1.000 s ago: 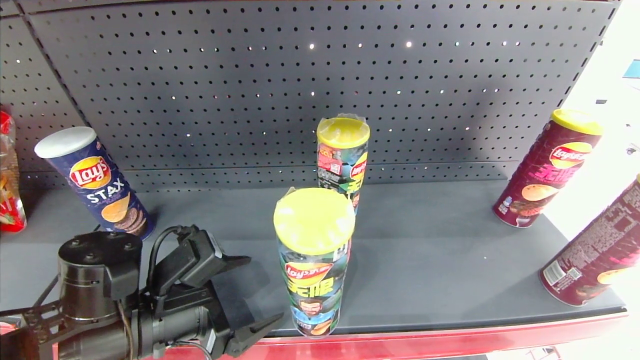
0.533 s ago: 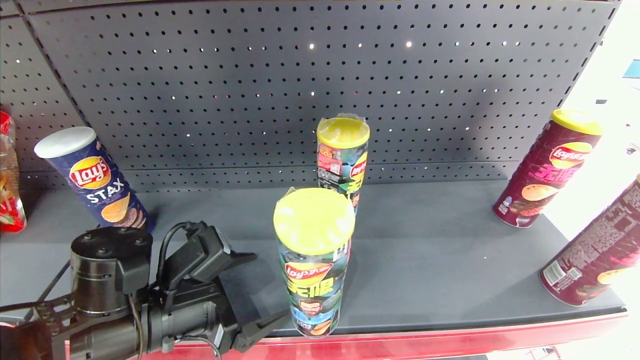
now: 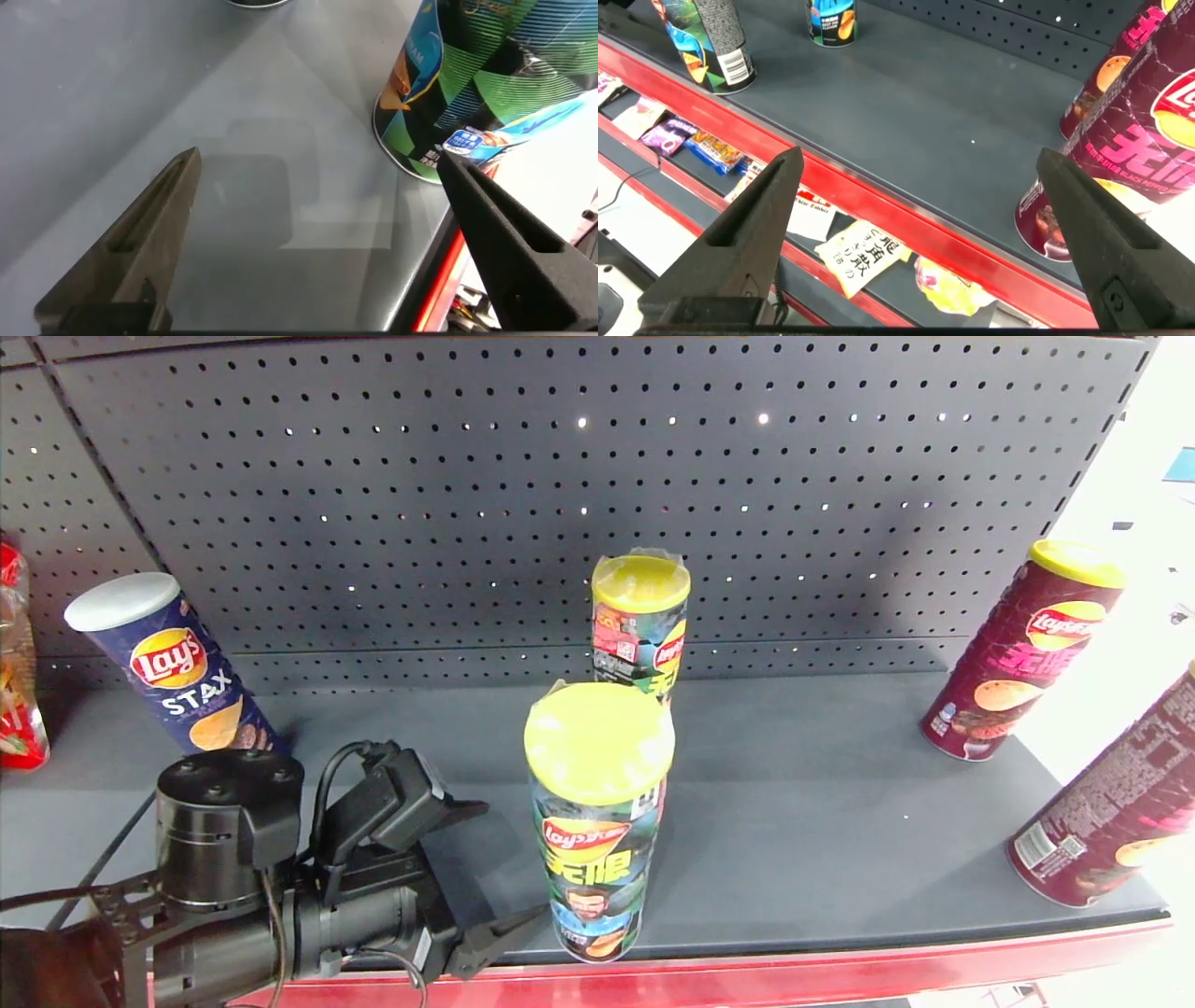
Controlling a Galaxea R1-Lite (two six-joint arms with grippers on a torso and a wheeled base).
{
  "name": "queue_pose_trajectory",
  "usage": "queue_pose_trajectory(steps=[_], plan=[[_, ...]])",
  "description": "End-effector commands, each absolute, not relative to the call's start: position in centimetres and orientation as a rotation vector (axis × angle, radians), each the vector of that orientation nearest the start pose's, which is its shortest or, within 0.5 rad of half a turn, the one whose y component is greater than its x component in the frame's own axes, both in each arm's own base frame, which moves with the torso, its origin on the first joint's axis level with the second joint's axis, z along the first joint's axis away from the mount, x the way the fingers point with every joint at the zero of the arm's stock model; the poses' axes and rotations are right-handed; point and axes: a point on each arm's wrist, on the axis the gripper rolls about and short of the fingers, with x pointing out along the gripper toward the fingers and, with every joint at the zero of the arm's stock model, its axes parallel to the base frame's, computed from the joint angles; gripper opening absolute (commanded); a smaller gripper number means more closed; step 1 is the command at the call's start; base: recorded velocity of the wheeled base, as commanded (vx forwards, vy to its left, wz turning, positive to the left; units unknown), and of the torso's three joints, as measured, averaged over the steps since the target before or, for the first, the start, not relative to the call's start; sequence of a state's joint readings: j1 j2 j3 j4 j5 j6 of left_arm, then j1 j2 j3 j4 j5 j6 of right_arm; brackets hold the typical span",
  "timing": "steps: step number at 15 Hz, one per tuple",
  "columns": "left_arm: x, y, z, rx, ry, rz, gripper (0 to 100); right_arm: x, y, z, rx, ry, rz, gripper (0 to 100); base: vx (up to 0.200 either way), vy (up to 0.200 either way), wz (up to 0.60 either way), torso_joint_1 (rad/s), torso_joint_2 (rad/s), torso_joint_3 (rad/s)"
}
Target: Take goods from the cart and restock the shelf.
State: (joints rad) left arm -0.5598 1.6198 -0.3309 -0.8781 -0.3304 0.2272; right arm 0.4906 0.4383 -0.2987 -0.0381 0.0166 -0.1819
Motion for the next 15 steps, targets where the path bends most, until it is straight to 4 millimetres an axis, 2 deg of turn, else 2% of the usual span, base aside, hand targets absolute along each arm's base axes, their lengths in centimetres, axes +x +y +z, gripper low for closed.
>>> queue_pose_trajectory(steps=[1,15], plan=[[19.1,-12.84,11.18,0.258,0.323,-0.922,100,1.26,0.72,16.7,-0.204,0.057,0.516,100,0.0,0.0,0.0,0.0,0.0,0.0],[19.4,-13.79,11.3,0.262,0.312,-0.949,100,1.18,0.67,16.56,-0.204,0.058,0.514,100,0.0,0.0,0.0,0.0,0.0,0.0]])
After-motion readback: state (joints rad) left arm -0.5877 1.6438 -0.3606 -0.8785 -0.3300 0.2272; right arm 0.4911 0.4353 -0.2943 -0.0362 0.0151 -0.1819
